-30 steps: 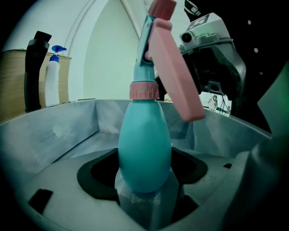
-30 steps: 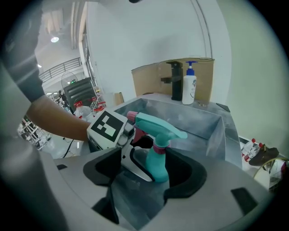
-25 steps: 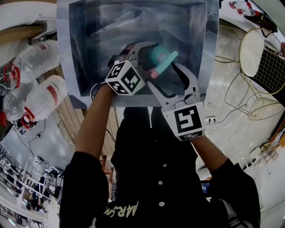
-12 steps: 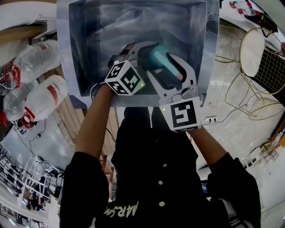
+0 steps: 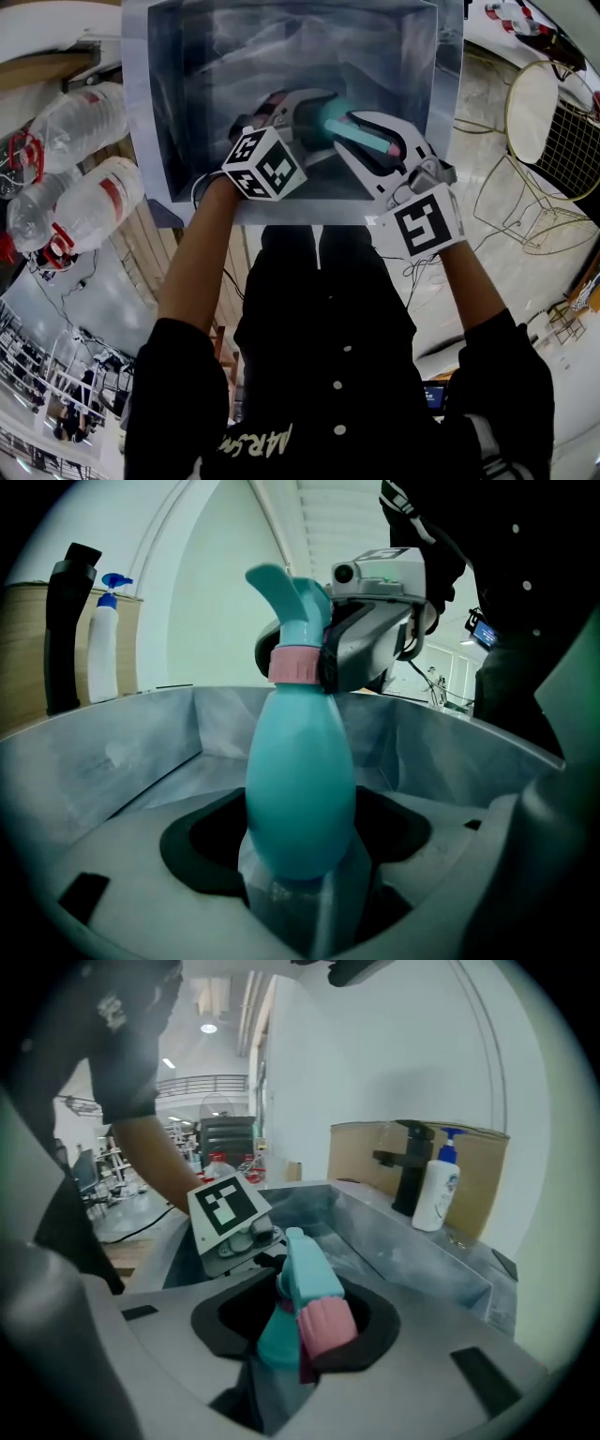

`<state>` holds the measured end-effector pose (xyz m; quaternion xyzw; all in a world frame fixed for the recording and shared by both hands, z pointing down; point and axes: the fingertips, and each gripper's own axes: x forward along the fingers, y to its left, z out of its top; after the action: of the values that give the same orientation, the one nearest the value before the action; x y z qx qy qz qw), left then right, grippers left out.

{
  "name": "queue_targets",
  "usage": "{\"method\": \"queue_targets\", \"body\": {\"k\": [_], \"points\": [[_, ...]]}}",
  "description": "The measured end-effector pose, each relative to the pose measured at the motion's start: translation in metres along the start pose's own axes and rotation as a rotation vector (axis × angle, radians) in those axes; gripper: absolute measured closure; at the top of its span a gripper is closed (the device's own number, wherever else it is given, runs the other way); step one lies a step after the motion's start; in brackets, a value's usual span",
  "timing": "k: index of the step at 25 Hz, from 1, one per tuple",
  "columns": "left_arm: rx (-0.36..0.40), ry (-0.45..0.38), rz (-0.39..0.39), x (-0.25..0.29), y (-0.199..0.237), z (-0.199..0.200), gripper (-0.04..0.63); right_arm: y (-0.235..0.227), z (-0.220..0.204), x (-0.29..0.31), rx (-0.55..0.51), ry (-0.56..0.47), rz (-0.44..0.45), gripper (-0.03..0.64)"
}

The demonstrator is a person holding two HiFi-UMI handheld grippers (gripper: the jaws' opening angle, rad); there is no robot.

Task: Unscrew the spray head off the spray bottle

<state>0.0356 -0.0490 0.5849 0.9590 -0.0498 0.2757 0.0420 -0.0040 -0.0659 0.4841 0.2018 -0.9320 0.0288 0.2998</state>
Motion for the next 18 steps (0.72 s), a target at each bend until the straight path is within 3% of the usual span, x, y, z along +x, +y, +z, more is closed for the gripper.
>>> {"method": "queue_targets", "body": {"k": [4, 7, 18], "points": [[0.009, 0.001, -0.023, 0.0, -0.004, 0.001, 0.219, 0.008, -0.002, -0.004, -0.126, -0.023, 0.291, 0.469], [0.01, 0.002, -0.031, 0.0, -0.006, 0.001, 0.219, 0.01, -0.004, -0.007, -0.182, -0.024, 0.42, 0.469], [0.018, 0.003, -0.041, 0.001, -0.01, 0.001, 0.219, 0.012, -0.002, -0.011, -0.206, 0.015, 0.392, 0.471]]}}
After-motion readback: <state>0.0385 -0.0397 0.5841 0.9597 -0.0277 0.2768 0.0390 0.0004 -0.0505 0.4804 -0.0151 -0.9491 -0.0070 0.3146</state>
